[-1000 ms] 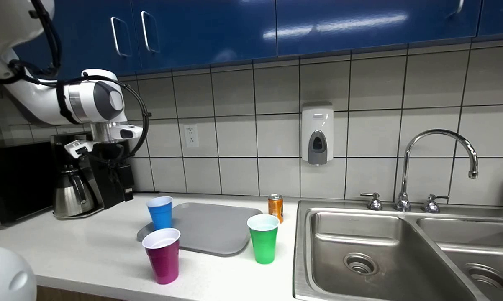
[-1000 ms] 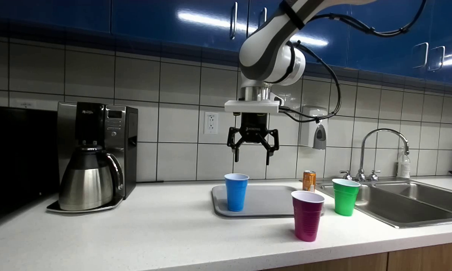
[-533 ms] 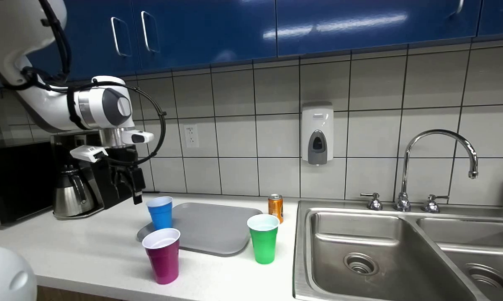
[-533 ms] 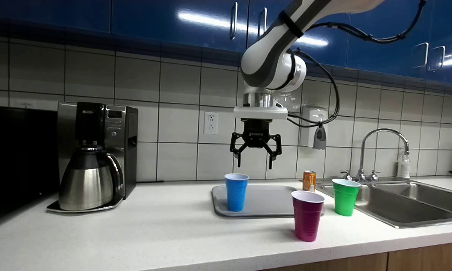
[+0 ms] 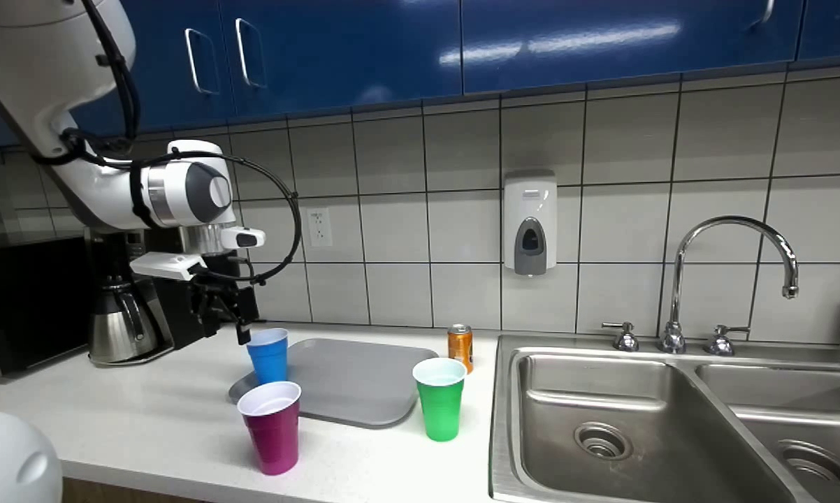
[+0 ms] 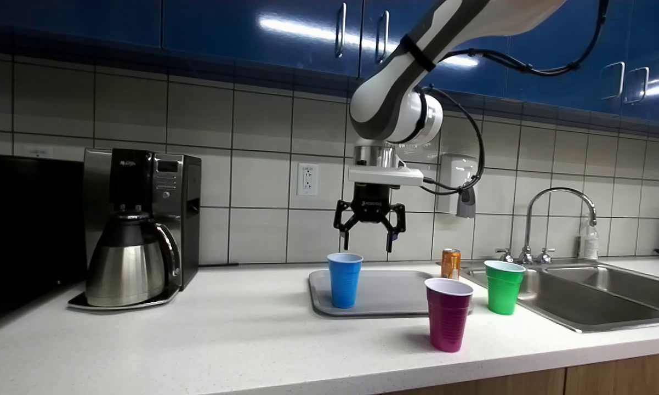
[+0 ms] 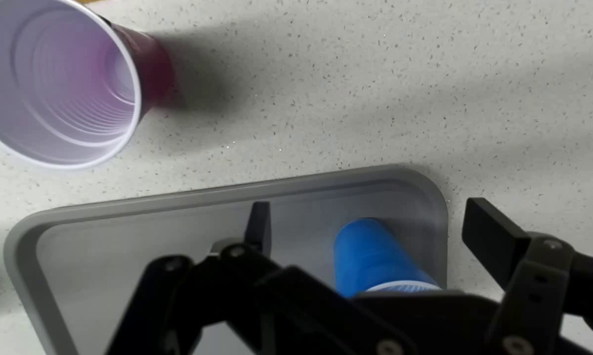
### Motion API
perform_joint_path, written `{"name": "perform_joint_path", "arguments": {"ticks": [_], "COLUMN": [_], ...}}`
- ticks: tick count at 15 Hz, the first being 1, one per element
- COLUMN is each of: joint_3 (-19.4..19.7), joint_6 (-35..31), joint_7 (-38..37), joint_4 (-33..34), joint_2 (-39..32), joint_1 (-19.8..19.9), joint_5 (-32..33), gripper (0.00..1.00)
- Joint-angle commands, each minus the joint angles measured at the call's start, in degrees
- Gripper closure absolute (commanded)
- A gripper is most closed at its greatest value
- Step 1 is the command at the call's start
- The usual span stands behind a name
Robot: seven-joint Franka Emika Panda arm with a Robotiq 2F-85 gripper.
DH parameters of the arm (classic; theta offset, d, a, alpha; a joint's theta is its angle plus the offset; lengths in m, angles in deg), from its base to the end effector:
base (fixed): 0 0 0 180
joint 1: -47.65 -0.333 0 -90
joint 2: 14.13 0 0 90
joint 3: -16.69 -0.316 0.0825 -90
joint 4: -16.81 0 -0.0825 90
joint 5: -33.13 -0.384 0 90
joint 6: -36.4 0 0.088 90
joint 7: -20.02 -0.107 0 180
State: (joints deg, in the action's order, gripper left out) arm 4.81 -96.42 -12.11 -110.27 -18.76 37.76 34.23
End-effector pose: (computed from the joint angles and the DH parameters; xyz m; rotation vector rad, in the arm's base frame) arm 0.5012 0.1992 0.3430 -3.1186 0.2638 -0.0279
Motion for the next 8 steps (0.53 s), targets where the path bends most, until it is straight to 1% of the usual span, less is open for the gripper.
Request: {"name": "perform_joint_path", "arguments": {"ticks": [1, 8], "joint_3": [0.6, 1.0], "joint_6": [0.2, 0.7], "joint_7": [4.7, 9.4], "joint_4": [2.7, 6.7], "joint_2": [-1.6, -5.2], "joint_1": [-1.0, -1.7], "joint_5": [0.1, 2.3], "gripper": [0.0, 0.0]}}
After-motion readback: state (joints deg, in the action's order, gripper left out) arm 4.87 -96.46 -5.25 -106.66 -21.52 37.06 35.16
